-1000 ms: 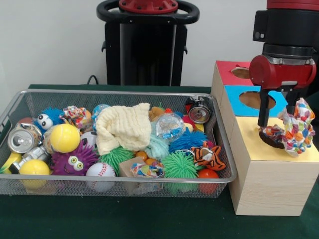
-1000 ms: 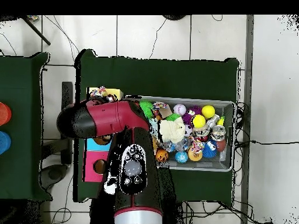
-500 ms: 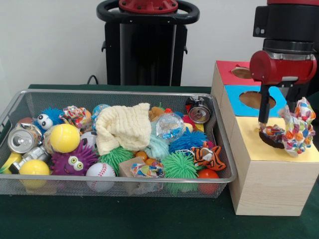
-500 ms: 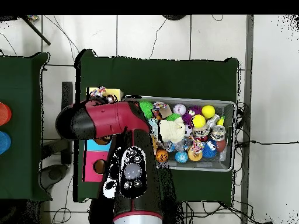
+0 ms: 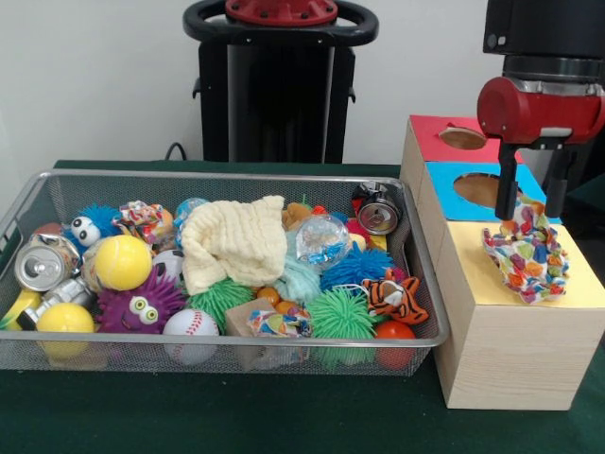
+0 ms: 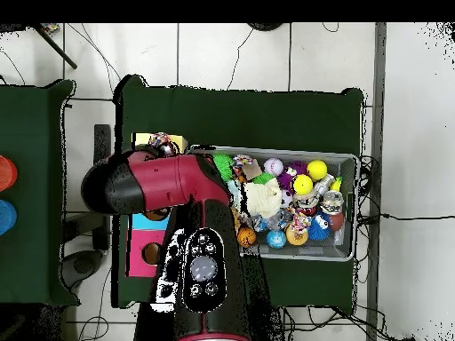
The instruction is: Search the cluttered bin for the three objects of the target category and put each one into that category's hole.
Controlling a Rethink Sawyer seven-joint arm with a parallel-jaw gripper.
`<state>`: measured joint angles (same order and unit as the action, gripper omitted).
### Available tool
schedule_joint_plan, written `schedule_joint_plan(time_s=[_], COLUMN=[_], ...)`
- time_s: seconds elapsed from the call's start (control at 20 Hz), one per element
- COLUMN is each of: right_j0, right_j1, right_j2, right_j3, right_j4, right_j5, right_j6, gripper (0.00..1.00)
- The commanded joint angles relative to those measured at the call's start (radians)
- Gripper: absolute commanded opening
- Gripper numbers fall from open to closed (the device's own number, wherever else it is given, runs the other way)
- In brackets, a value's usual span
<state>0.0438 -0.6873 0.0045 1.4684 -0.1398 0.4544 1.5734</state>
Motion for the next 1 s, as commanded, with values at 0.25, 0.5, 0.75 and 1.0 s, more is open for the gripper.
schedule_joint_plan(time_s=[0.25, 0.5, 0.75, 1.0], right_j0=[-0.061, -0.063, -0.044, -0.052], right_j1=[-0.027, -0.028, -0.015, -0.012], right_j2=[0.081, 0.086, 0.056, 0.076], right_j3=[0.122, 0.119, 0.093, 0.092], right_j4=[-0.020, -0.019, -0.053, -0.054], right_j5=[0.013, 0.022, 0.008, 0.011], right_j6=[0.053, 0.055, 0.055, 0.042], gripper=[1.00, 1.00, 1.00, 1.00])
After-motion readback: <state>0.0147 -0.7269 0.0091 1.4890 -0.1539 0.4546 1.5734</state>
